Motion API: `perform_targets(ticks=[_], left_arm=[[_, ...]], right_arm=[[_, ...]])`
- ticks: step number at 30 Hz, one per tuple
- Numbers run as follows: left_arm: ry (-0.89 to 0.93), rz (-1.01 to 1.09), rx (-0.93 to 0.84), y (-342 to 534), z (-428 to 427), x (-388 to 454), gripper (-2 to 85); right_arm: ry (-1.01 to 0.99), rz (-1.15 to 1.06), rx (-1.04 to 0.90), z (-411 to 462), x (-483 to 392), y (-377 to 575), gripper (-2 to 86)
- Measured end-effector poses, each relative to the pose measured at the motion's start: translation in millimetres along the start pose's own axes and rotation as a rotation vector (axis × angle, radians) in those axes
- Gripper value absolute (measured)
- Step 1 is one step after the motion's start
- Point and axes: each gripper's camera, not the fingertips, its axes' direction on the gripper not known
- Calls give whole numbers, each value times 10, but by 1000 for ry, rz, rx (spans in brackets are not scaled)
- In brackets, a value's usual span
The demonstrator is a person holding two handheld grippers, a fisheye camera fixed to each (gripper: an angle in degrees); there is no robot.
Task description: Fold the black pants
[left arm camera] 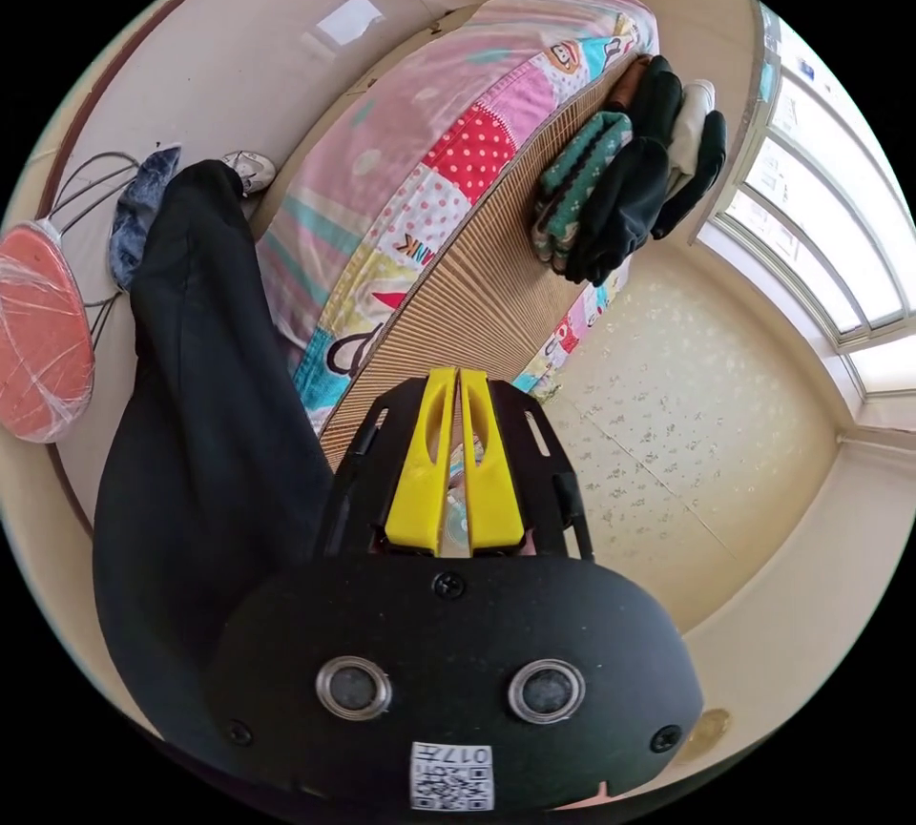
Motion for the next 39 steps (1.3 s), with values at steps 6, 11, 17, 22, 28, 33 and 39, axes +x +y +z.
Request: perform_targets(ticks=[6, 11, 17, 22, 28, 33, 39], left_arm=[[13, 116, -86, 245, 34, 116, -10], [-301, 438, -287, 586, 295, 621, -9], [-539, 771, -453, 1153, 547, 990, -9], [-642, 888, -574, 1488, 706, 968, -9], [-762, 1066, -760, 1953, 945, 956, 4], [-772, 1246, -952, 2551, 1208, 1039, 49], [-524, 1346, -1254, 3669, 1538, 1121, 154]], right_arm=[[-285, 44, 428, -5, 107, 42, 167], [-645, 83, 678, 92, 481, 169, 166], [-495, 26, 664, 125, 366, -30, 200], [-579, 146, 332, 842, 473, -598, 210], [-971, 161, 475, 1230, 447, -323, 62], [-926, -355, 780, 405, -259, 329, 37], [-435, -854, 739, -180, -1819, 892, 28]])
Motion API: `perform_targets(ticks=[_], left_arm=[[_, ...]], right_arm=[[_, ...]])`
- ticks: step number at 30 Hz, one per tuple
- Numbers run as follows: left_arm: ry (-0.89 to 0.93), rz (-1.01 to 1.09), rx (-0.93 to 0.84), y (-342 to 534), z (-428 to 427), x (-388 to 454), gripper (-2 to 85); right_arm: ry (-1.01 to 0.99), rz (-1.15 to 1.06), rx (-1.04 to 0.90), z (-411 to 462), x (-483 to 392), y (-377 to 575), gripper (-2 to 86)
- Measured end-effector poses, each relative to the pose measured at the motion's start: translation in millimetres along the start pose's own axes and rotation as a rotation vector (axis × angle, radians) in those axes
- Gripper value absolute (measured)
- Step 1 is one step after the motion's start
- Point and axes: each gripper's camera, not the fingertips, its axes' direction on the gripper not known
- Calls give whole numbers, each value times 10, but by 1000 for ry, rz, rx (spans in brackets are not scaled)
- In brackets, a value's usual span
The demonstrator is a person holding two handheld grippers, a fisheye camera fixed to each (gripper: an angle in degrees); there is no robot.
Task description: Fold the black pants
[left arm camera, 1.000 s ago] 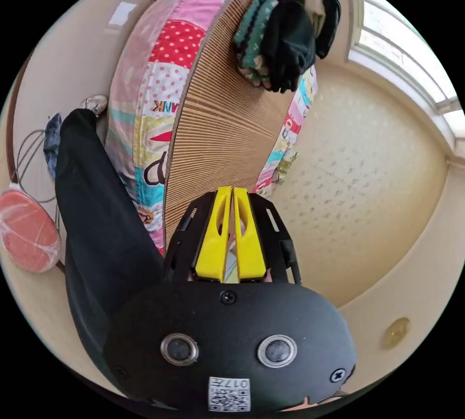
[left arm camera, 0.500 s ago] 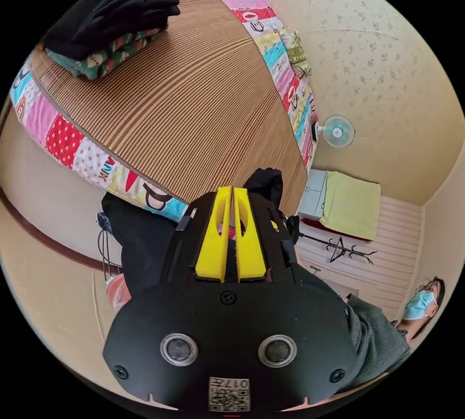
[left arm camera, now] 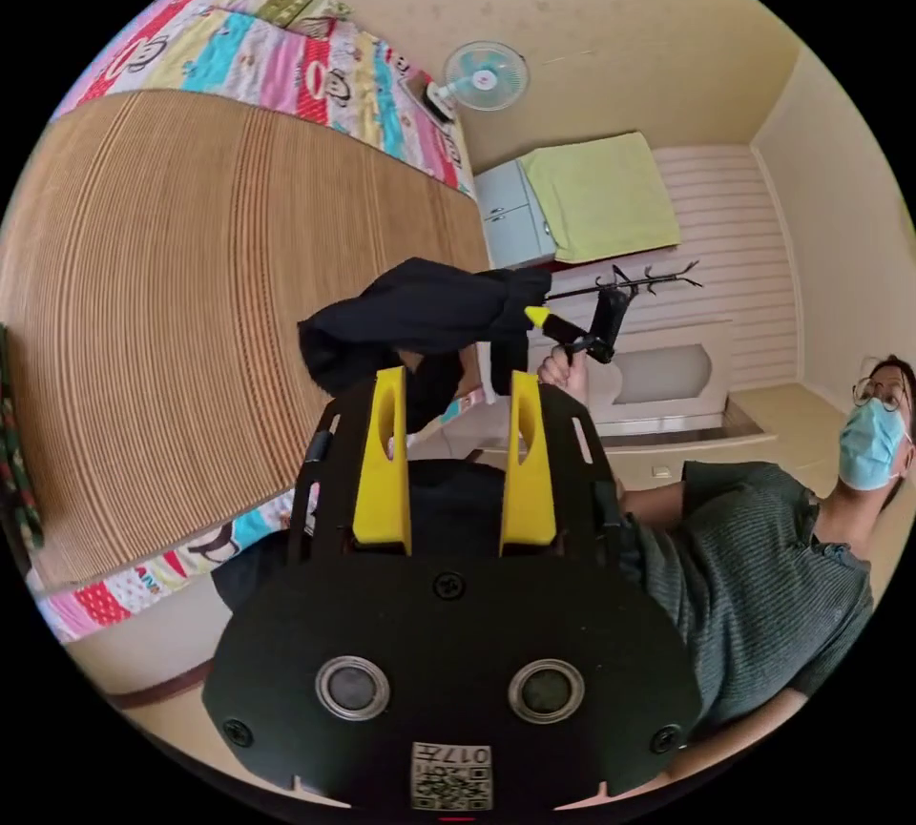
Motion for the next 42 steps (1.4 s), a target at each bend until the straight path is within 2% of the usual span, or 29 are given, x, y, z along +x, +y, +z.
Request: perform_targets(ticks=[2, 4, 7, 8, 11, 15, 16, 19, 21, 22, 23, 25, 27, 28, 29, 30, 32, 37, 40, 41, 42], left_arm=[[29, 77, 3, -163, 138, 407, 183], [-24, 78, -23, -246, 249, 609, 209], [-161, -37, -169, -303, 561, 559, 223], [-155, -88, -238, -264, 721, 435, 209], [-38, -157, -368, -23, 1073, 192, 149], [40, -110, -386, 321, 1177, 183, 103], [119, -80, -356, 431, 1138, 206, 92], [278, 108, -285, 713, 931, 402, 79], [359, 182, -230, 883, 766, 510, 77], [418, 229, -187, 993, 651, 583, 76], [465, 284, -152, 1098, 542, 681, 76], [514, 370, -111, 1242, 398, 861, 75], [550, 459, -95, 1377, 298, 1075, 75], [559, 527, -103, 1465, 260, 1244, 75], [557, 585, -110, 1551, 239, 1411, 75], [553, 609, -113, 1593, 235, 1489, 75], [529, 646, -114, 1734, 264, 1737, 76], [456, 683, -94, 2009, 353, 2044, 76], [453, 655, -53, 2144, 397, 2085, 75], [450, 639, -43, 2182, 430, 2100, 75], [447, 632, -40, 2196, 450, 2111, 75]], right_arm=[[33, -106, -119, 315, -295, -135, 26], [88, -184, -221, 673, -527, -173, 25], [168, -232, -331, 1206, -740, -101, 24], [168, -232, -347, 1357, -776, -55, 24], [121, -219, -378, 1598, -824, 45, 22], [176, -222, -393, 1599, -834, 204, 20], [176, -216, -385, 1552, -819, 219, 19], [9, -211, -261, 1050, -691, 268, 14], [-287, -340, -129, 432, -498, 376, 13], [-336, -351, -92, 281, -416, 407, 14], [-372, -308, -10, 2, -200, 466, 17], [-292, -121, 140, -351, 213, 582, 24], [-169, 310, 300, -615, 881, 814, 54], [-168, 435, 317, -630, 1062, 889, 66], [-198, 603, 298, -586, 1379, 999, 137], [-229, 703, 195, -444, 1649, 1054, 202], [-282, 833, -29, -78, 1966, 1150, 260], [-658, 909, -291, 1028, 2206, 1689, 225], [-759, 907, -95, 1204, 2192, 2008, 184], [-791, 881, -21, 1168, 2188, 2083, 128], [-946, 789, 86, 1143, 2168, 2115, 45]])
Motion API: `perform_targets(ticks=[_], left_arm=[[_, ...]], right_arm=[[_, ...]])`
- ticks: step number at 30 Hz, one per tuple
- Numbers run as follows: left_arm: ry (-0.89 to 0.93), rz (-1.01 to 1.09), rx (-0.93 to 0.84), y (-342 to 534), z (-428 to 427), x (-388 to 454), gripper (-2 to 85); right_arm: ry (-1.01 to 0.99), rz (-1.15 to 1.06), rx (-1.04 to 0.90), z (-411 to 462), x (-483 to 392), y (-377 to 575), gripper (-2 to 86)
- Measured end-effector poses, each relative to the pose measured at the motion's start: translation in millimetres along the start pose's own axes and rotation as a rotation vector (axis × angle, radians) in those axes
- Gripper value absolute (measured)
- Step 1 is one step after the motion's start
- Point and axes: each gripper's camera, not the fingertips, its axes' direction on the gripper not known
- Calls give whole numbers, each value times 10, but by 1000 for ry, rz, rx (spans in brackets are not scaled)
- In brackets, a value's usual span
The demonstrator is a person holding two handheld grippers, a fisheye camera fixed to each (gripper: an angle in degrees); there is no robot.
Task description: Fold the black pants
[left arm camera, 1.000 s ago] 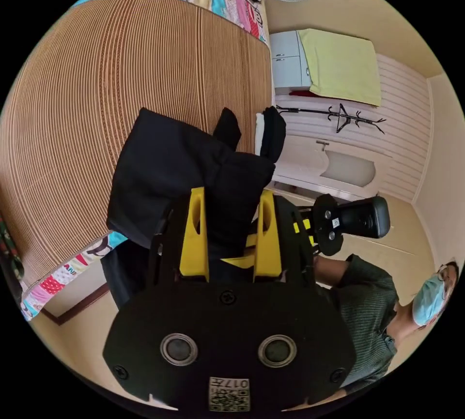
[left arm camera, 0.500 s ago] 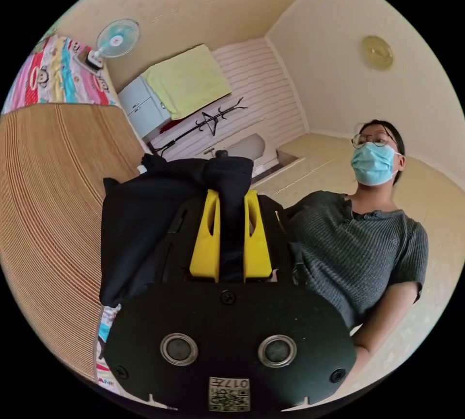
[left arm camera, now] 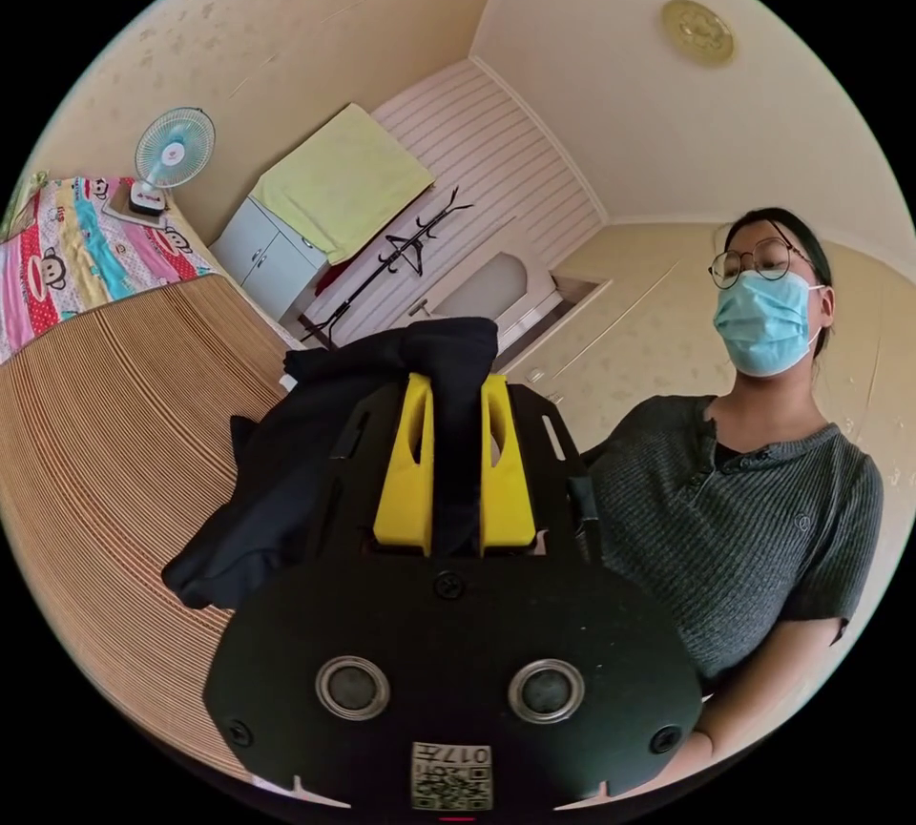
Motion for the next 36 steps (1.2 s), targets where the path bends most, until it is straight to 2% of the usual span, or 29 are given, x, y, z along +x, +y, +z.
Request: perform_targets(ticks=[3, 4, 6, 8, 10, 11, 13, 15, 17, 20, 22, 25, 27, 29, 33, 34, 36], left_arm=[[2, -13, 1, -48, 155, 41, 74], [13, -4, -3, -100, 228, 82, 74], [27, 25, -1, -188, 327, 189, 73], [47, 77, 12, -299, 423, 391, 72], [52, 114, 34, -370, 459, 562, 72], [53, 133, 54, -417, 471, 681, 72], [50, 161, 83, -492, 482, 866, 72], [39, 192, 112, -565, 492, 1064, 71], [21, 232, 160, -671, 500, 1345, 70], [-1, 277, 216, -820, 531, 1681, 69], [-12, 313, 239, -914, 571, 1875, 69], [-24, 374, 263, -1081, 645, 2170, 68], [-45, 403, 278, -1186, 660, 2323, 69], [-58, 402, 307, -1334, 613, 2452, 69], [-101, 341, 297, -1578, 607, 2477, 69], [-127, 318, 265, -1678, 688, 2450, 69], [-142, 316, 193, -1863, 896, 2373, 68]], right_arm=[[-394, -209, -12, -5, -20, 13, 29], [-405, -224, -23, 8, -28, 5, 28], [-242, -236, -34, 55, -100, 4, 39], [-102, -341, 49, 17, -237, 94, 72], [-36, -486, 157, -27, -353, 275, 147], [6, -570, 186, -3, -401, 401, 212], [136, -663, 160, 148, -460, 550, 316], [441, -764, 127, 527, -513, 753, 345], [636, -860, 74, 917, -531, 909, 358], [763, -980, 88, 1481, -554, 1111, 366], [756, -1071, 75, 1791, -607, 1217, 355], [767, -1214, 149, 2178, -780, 1485, 272], [876, -1244, 348, 2287, -913, 1807, 150], [936, -1306, 498, 2223, -1014, 2146, 81], [1029, -1384, 864, 1830, -1237, 3047, 45], [1041, -1386, 897, 1781, -1265, 3150, 42], [1205, -1349, 1029, 1684, -1389, 3395, 34]])
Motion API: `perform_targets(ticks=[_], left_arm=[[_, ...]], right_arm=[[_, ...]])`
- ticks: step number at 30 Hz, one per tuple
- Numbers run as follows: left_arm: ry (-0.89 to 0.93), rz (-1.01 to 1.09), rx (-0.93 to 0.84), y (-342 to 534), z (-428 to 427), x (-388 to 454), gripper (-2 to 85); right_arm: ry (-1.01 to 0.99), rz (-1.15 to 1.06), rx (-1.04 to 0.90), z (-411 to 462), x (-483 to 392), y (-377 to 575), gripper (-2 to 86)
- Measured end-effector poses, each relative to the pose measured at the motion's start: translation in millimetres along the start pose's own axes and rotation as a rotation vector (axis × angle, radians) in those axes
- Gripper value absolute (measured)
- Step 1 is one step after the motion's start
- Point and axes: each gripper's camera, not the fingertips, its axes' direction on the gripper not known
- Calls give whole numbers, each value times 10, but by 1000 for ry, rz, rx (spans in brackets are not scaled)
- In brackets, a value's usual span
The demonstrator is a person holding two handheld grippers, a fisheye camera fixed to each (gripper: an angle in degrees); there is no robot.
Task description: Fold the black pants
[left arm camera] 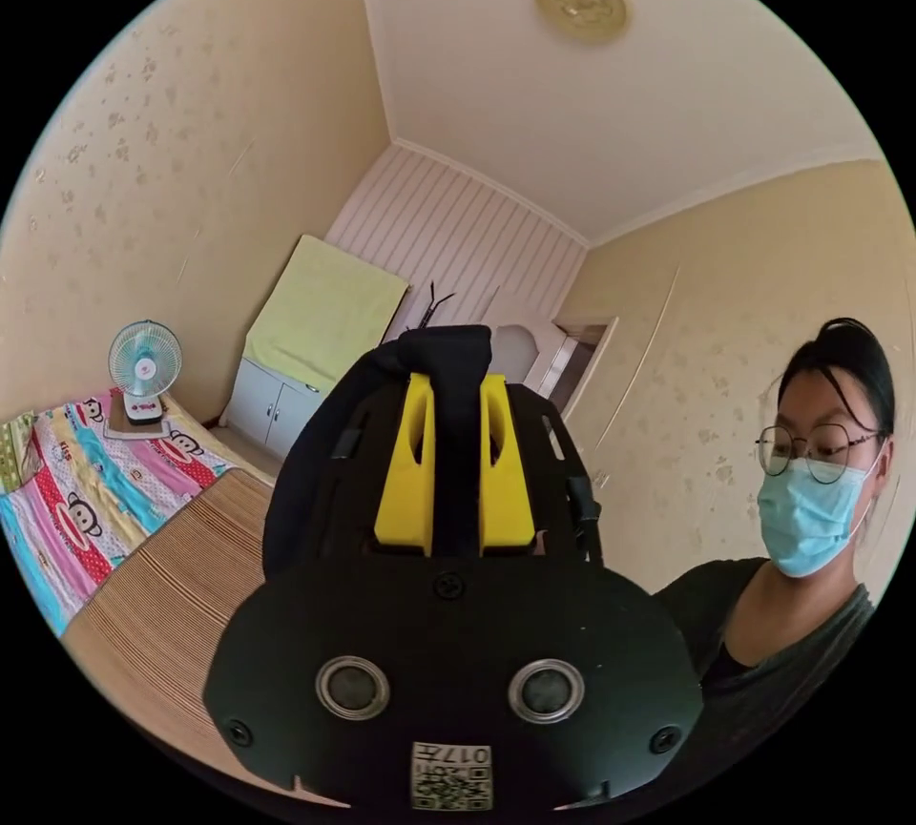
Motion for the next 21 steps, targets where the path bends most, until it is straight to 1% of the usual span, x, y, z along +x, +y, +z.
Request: perform_targets(ticks=[3, 5, 6, 7, 8, 9, 11, 13, 15, 16, 18, 19, 21], left_arm=[[30, -54, -115, -260, 525, -325, 66], [112, -161, -139, -517, 814, -651, 65], [144, -177, -130, -589, 857, -717, 65], [215, -191, -108, -758, 908, -823, 64], [284, -182, -84, -957, 914, -887, 64], [315, -168, -72, -1070, 901, -903, 64], [421, -68, -25, -1528, 716, -885, 64], [492, 1, 6, -1798, 466, -861, 64], [540, 44, 15, -1969, 159, -883, 65], [543, 57, 11, -2013, -72, -933, 65], [520, 45, 2, -1979, -443, -1077, 65], [496, 39, -17, -1902, -705, -1212, 65], [439, 11, -62, -1699, -1107, -1481, 65]], right_arm=[[208, 14, -30, -101, 132, -232, 32], [232, 22, 10, -253, 201, -409, 35], [234, 22, 33, -373, 215, -545, 38], [238, 20, 47, -435, 206, -613, 40], [252, -3, 82, -558, 145, -744, 44], [252, -50, 111, -661, 32, -876, 48], [198, -135, 137, -753, -196, -1053, 54], [135, -225, 144, -756, -468, -1178, 59], [79, -309, 94, -589, -829, -1267, 63], [62, -325, 72, -520, -913, -1269, 64], [8, -365, -45, -138, -1225, -1186, 66], [-4, -364, -76, -25, -1289, -1140, 67], [-68, -339, -205, 499, -1518, -856, 68]])
